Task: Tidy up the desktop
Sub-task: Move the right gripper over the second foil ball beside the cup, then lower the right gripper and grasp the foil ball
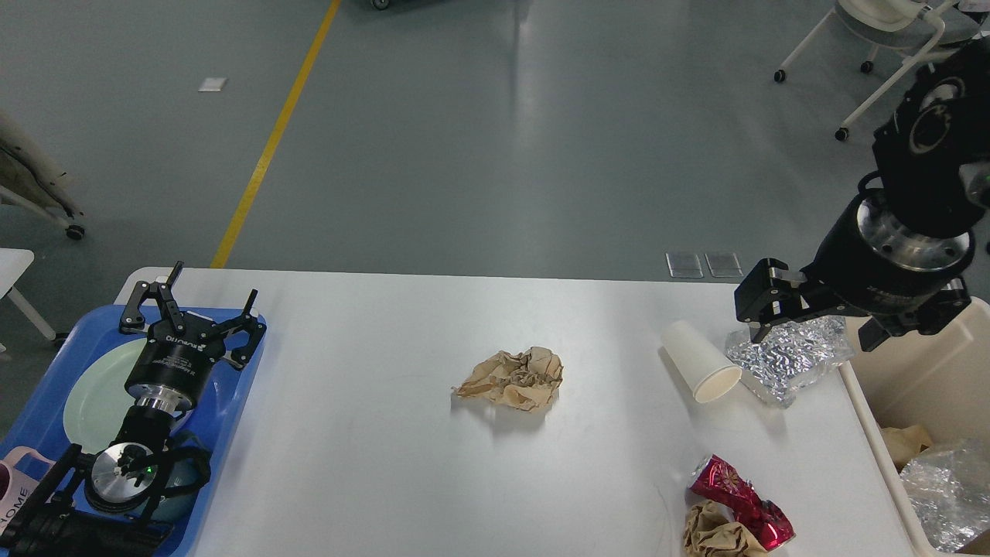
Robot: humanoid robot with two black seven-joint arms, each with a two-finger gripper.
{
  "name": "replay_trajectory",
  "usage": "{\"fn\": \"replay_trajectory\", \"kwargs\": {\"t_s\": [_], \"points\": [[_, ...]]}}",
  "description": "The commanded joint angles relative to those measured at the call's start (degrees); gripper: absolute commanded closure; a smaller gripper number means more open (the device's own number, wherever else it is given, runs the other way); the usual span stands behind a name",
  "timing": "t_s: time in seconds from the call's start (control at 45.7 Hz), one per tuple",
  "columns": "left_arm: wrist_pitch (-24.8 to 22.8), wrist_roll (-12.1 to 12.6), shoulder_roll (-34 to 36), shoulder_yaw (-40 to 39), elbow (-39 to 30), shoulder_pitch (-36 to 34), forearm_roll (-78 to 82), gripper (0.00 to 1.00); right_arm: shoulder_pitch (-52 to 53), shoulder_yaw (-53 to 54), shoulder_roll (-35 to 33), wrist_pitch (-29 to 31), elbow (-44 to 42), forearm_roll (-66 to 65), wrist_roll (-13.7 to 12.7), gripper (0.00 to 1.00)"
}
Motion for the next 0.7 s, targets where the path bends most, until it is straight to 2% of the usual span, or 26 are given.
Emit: {"fn": "replay_trajectory", "kwargs": {"t_s": [0.0,0.109,0.241,0.46,0.679], "points": [[-0.02,0.00,0.00,0.00,-0.01,-0.01,0.00,0.03,-3.67,-0.04,-0.27,-2.96,-0.64,0.13,-0.09,0.01],[-0.02,0.00,0.00,0.00,-0.01,-0.01,0.00,0.03,-7.71,0.22,-1.77,-6.65,-1.34,0.48,-0.09,0.00],[-0.02,0.00,0.00,0.00,-0.01,-0.01,0.00,0.03,-16.06,0.49,-2.12,-10.96,-7.31,1.36,-0.09,0.00],[-0.02,0.09,0.00,0.00,-0.01,-0.01,0.00,0.03,-32.23,1.54,-7.04,-12.90,-23.39,6.99,0.00,0.01],[-0.02,0.00,0.00,0.00,-0.01,-0.01,0.00,0.03,-56.65,14.10,-7.40,-14.39,-45.01,6.20,-0.35,0.00]]}}
